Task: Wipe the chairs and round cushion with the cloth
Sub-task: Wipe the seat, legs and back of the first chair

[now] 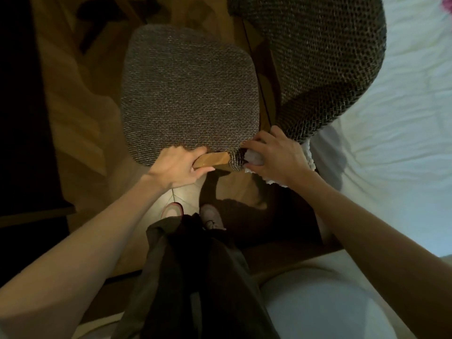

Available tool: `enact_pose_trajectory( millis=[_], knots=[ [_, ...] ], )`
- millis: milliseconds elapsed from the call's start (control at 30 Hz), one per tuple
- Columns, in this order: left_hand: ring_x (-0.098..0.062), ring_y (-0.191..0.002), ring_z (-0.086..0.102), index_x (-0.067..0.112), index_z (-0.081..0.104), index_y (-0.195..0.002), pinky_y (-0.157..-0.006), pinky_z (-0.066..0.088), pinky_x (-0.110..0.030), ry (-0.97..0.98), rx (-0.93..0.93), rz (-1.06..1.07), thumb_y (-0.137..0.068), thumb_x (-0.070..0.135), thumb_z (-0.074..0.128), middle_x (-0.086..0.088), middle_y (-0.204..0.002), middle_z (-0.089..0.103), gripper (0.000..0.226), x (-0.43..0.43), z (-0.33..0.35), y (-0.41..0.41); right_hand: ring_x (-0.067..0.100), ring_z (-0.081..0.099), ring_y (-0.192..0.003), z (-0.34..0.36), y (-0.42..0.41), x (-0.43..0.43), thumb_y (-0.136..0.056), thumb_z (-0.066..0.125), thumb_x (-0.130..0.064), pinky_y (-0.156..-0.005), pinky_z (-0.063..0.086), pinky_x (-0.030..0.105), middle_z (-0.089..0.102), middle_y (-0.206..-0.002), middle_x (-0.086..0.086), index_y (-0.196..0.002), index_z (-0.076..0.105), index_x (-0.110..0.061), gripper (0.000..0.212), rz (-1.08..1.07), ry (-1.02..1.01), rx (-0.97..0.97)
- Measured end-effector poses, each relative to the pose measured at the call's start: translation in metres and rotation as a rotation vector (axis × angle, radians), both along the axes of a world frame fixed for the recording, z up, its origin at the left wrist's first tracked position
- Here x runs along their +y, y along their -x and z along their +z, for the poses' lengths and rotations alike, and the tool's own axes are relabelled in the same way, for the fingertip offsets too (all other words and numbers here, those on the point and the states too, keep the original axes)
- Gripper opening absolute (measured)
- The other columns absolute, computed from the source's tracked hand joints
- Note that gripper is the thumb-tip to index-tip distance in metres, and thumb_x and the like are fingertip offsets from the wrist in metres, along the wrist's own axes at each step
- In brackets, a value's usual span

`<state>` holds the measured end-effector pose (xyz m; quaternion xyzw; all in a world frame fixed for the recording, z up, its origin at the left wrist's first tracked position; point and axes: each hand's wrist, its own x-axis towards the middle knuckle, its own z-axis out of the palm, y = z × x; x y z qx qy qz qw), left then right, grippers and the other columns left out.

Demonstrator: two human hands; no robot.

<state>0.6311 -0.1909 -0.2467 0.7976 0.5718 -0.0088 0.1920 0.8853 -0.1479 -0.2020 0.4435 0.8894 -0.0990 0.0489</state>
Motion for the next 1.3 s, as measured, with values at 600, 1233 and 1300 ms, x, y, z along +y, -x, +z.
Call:
enact_pose_trajectory(
  millis=[600,1233,1300],
  knots=[
    [-0.03,-0.066,0.065,0.018,0.059,-0.117,-0.064,0.046,-0.034,-0.028,0.033,-0.004,-0.09,0.063,0.037,-0.009,-0.066,0.064,0.056,-0.066,0.0,0.057,0.024,0.058,-0.074,-0.024,0.044,-0.056,-0.081,0.072,-0.03,-0.053,0.042,0.023,0.071,-0.094,-0.005,-0.106,0.074,-0.016,0.029,0.289,-0.222,0.16],
    [-0.025,-0.077,0.065,0.018,0.057,-0.119,-0.074,0.054,-0.041,0.063,0.137,0.288,-0.088,0.065,0.038,-0.007,-0.09,0.068,0.059,-0.126,0.017,0.265,0.021,0.06,-0.084,-0.03,0.272,-0.063,-0.079,0.072,-0.037,-0.057,0.049,0.027,0.067,-0.092,-0.002,-0.104,0.073,-0.015,0.033,0.504,-0.093,0.289],
    [-0.029,-0.096,0.062,0.02,0.054,-0.123,-0.082,0.05,-0.043,0.116,0.131,0.395,-0.089,0.061,0.046,-0.009,-0.106,0.065,0.054,-0.121,0.02,0.264,0.02,0.057,-0.094,-0.024,0.284,-0.055,-0.084,0.067,-0.042,-0.065,0.053,0.03,0.065,-0.101,-0.002,-0.111,0.071,-0.017,0.036,0.425,0.001,0.248]
  ],
)
